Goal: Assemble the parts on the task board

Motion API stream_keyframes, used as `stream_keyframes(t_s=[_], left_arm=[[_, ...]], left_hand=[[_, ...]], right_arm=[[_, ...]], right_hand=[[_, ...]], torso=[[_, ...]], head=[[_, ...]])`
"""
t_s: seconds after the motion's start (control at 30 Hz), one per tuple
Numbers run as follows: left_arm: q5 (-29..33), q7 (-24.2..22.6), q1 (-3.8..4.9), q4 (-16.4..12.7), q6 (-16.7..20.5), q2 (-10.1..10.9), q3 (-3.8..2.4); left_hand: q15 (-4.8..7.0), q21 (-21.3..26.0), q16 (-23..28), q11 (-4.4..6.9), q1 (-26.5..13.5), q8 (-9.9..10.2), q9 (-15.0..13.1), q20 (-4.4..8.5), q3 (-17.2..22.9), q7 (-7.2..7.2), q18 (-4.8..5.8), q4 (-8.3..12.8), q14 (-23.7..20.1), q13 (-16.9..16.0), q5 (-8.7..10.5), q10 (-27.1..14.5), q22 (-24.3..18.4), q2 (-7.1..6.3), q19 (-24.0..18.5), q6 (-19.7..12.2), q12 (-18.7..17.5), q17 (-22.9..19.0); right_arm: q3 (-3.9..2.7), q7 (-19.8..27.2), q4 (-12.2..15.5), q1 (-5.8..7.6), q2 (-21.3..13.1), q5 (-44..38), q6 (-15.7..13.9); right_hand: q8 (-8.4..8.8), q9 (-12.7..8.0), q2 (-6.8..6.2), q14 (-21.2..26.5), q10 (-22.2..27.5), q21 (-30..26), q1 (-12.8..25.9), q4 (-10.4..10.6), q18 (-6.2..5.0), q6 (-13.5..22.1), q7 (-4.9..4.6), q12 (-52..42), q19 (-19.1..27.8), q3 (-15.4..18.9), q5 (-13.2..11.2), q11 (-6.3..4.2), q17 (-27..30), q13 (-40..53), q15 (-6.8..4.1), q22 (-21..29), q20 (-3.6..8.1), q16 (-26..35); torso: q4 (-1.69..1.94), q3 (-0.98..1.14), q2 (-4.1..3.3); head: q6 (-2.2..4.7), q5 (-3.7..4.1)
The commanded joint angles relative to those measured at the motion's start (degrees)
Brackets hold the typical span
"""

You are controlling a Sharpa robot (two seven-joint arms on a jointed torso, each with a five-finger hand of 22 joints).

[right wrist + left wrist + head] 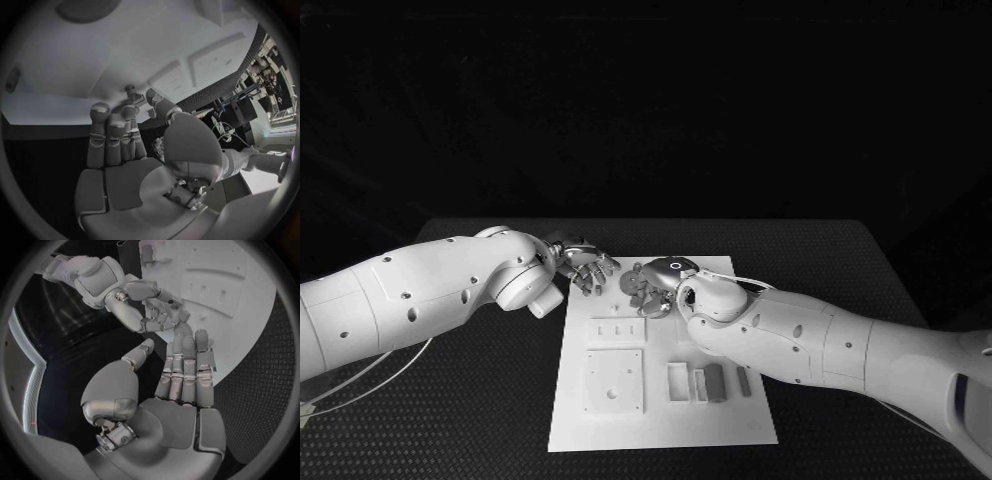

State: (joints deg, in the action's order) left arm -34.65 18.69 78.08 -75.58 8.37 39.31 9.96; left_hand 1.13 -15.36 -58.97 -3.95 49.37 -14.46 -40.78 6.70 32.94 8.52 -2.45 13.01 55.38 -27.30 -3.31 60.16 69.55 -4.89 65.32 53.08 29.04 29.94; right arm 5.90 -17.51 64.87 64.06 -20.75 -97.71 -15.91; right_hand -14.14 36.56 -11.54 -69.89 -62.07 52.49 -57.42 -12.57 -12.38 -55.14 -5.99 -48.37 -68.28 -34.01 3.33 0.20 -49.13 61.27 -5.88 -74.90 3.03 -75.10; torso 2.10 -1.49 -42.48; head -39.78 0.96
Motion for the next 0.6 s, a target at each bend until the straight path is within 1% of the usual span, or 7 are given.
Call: stream_keyframes(t_s=[0.03,0.17,0.43,0.6], left_arm=[[0.37,-0.25,0.03,-0.05,-0.76,-0.04,-0.05],[0.37,-0.23,0.03,-0.06,-0.75,-0.03,-0.05],[0.34,-0.25,0.03,0.01,-0.54,-0.03,-0.05],[0.36,-0.29,0.02,0.3,-0.61,-0.35,-0.05]], left_hand=[[-0.09,0.25,-0.03,-0.08,0.16,-0.17,0.05,0.02,-0.36,-0.01,-0.9,-0.11,-0.18,0.09,0.39,-0.39,-0.06,-0.6,0.38,-0.26,-0.05,-0.09],[-0.09,0.26,-0.03,-0.08,0.19,-0.18,0.06,0.01,-0.37,-0.01,-0.9,-0.1,-0.18,0.1,0.39,-0.39,-0.06,-0.58,0.38,-0.26,-0.04,-0.1],[-0.09,0.27,-0.05,-0.08,0.21,-0.2,0.06,0.0,-0.38,0.0,-0.91,-0.12,-0.17,0.12,0.39,-0.37,-0.06,-0.52,0.4,-0.26,-0.03,-0.12],[-0.1,0.29,-0.06,-0.08,0.22,-0.21,0.07,0.0,-0.39,0.0,-0.91,-0.14,-0.17,0.14,0.39,-0.37,-0.06,-0.46,0.42,-0.27,-0.02,-0.13]], right_arm=[[0.04,0.76,0.06,-0.03,0.04,-0.34,1.2],[0.09,1.01,0.21,-0.04,0.0,-0.22,1.65],[0.15,1.91,0.78,-0.04,-0.13,0.87,1.13],[0.15,2.26,0.91,-0.04,-0.08,1.05,1.14]], right_hand=[[-0.28,0.09,0.26,-0.15,-0.1,0.03,-0.61,-0.43,-2.62,-0.71,-0.38,-0.21,0.19,0.02,-0.21,-0.22,-0.06,-0.11,-0.33,-1.16,-0.08,-0.13],[-0.35,0.16,0.59,-0.17,-0.12,0.07,-0.84,-0.64,-2.62,-0.85,-0.32,-0.31,0.19,0.01,-0.21,-0.27,-0.08,-0.2,-0.38,-1.17,-0.09,-0.14],[-0.51,0.3,1.55,-0.23,-0.18,0.16,-0.98,-0.93,-2.62,-1.21,-0.2,-0.49,0.22,0.12,-0.21,-0.39,-0.12,-0.41,-0.48,-1.19,-0.16,-0.14],[-0.47,0.29,1.69,-0.23,-0.17,0.17,-0.94,-0.97,-2.62,-1.17,-0.2,-0.52,0.23,0.17,-0.22,-0.38,-0.12,-0.46,-0.49,-1.19,-0.17,-0.13]], torso=[[0.06,-0.01,0.03],[0.04,-0.03,0.02],[0.01,-0.01,0.0],[0.02,-0.05,-0.02]], head=[[0.0,0.01],[0.02,0.01],[0.01,-0.03],[-0.03,0.03]])
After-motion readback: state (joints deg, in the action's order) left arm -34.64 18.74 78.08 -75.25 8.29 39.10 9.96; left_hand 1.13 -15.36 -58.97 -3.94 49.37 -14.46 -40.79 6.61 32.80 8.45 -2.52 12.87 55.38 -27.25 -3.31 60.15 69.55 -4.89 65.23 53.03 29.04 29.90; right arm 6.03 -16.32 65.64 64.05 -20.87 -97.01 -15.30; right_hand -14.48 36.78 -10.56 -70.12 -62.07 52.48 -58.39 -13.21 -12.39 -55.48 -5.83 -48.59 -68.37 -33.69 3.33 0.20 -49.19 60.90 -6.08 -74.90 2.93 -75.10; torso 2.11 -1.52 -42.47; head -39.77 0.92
